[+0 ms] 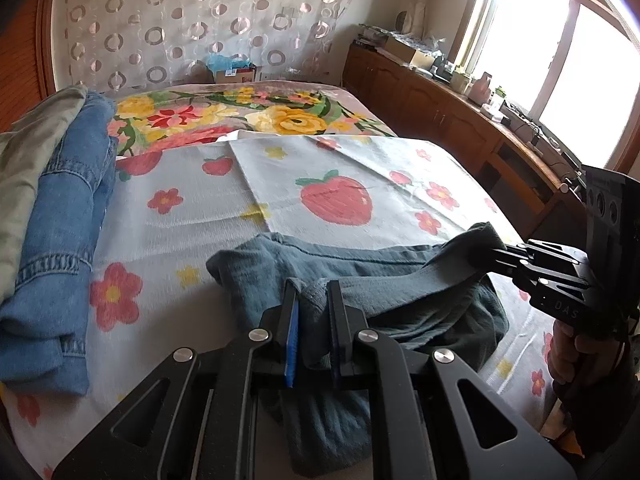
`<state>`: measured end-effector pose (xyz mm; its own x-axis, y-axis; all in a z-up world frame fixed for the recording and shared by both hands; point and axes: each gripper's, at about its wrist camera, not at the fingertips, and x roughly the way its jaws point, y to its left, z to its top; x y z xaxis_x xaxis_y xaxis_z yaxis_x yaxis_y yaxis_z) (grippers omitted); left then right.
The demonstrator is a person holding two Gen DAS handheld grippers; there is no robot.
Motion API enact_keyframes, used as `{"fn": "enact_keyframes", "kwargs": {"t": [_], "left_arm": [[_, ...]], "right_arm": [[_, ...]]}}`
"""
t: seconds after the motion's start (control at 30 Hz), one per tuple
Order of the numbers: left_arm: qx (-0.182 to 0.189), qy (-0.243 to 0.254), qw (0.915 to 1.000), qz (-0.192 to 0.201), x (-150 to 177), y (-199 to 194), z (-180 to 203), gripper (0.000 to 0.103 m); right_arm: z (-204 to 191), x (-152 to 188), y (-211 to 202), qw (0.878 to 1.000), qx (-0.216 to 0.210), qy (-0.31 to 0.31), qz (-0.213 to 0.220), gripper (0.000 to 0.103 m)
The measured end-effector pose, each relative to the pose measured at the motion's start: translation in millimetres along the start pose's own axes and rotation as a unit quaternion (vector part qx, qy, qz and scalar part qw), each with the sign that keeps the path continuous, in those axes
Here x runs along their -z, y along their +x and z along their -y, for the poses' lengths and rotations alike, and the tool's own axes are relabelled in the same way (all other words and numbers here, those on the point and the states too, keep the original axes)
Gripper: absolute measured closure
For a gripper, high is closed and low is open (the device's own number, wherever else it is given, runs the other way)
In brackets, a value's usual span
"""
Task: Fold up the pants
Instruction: 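Carry the hem over toward the waistband and lower it with both grippers, then open both grippers to release the hem onto the waistband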
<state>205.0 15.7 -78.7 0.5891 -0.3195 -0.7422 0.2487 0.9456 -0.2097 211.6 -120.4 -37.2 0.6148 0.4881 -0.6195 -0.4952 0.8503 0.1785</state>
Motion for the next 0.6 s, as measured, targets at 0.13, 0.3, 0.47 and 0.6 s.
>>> {"fn": "enact_keyframes", "kwargs": {"t": [0.13, 0.3, 0.47, 0.6], "left_arm": [[0.001, 0.001, 1.0, -0.002, -3, 5, -3, 0.089], [0.0, 0.001, 1.0, -0.005, -5, 9, -5, 0.089], [0.005, -0.007, 0.9999, -0.008, -5, 7, -8, 0.081], [-0.006, -0.005, 1.0, 0.001, -2, 0, -11, 0.061]], "right_arm": [[3, -2, 5, 1.0, 0.0, 0.0, -0.006, 0.093], [6, -6, 6, 1.0, -0.007, 0.008, -0.001, 0.093], [6, -5, 1, 1.0, -0.001, 0.004, 0.004, 0.088], [7, -5, -5, 1.0, 0.014, -0.004, 0.009, 0.079]]}}
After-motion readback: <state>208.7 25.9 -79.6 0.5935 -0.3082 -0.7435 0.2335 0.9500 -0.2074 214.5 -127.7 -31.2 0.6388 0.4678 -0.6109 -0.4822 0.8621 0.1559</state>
